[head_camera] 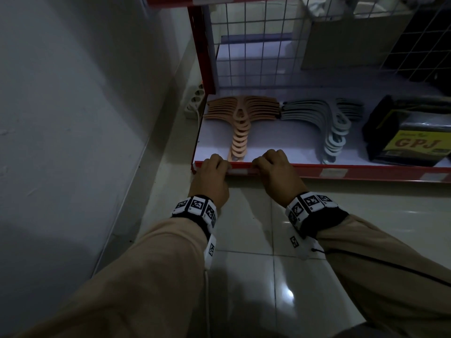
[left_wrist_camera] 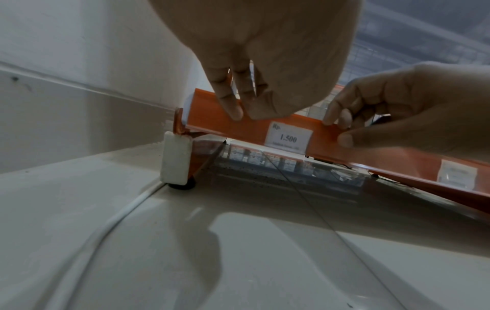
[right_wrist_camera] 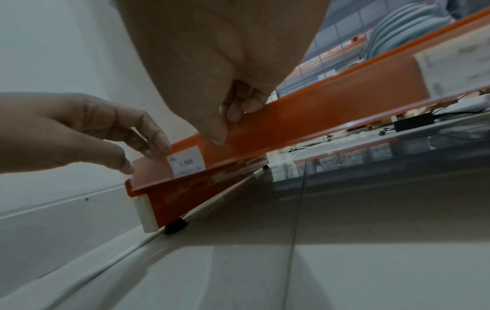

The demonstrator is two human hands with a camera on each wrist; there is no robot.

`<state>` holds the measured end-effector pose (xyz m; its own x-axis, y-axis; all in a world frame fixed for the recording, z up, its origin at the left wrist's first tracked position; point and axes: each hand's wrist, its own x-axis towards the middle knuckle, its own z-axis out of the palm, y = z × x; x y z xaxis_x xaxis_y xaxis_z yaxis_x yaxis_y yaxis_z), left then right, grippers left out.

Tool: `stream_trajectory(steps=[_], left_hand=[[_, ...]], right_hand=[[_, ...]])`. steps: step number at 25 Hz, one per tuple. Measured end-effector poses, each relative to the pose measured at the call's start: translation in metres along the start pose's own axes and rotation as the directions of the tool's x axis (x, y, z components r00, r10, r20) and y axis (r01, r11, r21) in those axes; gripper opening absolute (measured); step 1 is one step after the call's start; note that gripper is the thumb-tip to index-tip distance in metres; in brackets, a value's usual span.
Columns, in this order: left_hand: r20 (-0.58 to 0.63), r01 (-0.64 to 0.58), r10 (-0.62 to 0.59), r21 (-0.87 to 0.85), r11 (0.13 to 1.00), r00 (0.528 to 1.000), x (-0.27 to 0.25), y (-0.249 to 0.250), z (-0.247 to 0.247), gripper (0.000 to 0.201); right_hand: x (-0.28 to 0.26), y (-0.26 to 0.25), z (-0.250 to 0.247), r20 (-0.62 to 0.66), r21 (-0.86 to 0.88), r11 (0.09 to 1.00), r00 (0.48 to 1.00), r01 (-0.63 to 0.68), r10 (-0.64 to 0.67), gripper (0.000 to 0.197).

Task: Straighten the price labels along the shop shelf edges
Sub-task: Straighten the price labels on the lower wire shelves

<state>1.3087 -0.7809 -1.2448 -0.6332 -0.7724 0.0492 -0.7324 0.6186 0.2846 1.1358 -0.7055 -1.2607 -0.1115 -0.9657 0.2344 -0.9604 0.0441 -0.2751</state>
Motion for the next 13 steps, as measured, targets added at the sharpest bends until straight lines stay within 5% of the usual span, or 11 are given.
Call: stream_trajectory(steps=[4,13], left_hand=[[-0.025,-0.002,0.006,0.183,0.983,1.000,0.000,0.002,-0.002,0.037],[-0.005,0.019,-0.018,0.193,0.981,1.000,0.003,0.040,-0.031,0.031]], right_hand=[[-0.009,0.005,-0.009,-0.036,0.014,1.000,0.999,-0.008,0.009,0.040],[-0.024,0.037,-0.063,0.009,0.041,0.997,0.998,-0.070,0.070,0.030]])
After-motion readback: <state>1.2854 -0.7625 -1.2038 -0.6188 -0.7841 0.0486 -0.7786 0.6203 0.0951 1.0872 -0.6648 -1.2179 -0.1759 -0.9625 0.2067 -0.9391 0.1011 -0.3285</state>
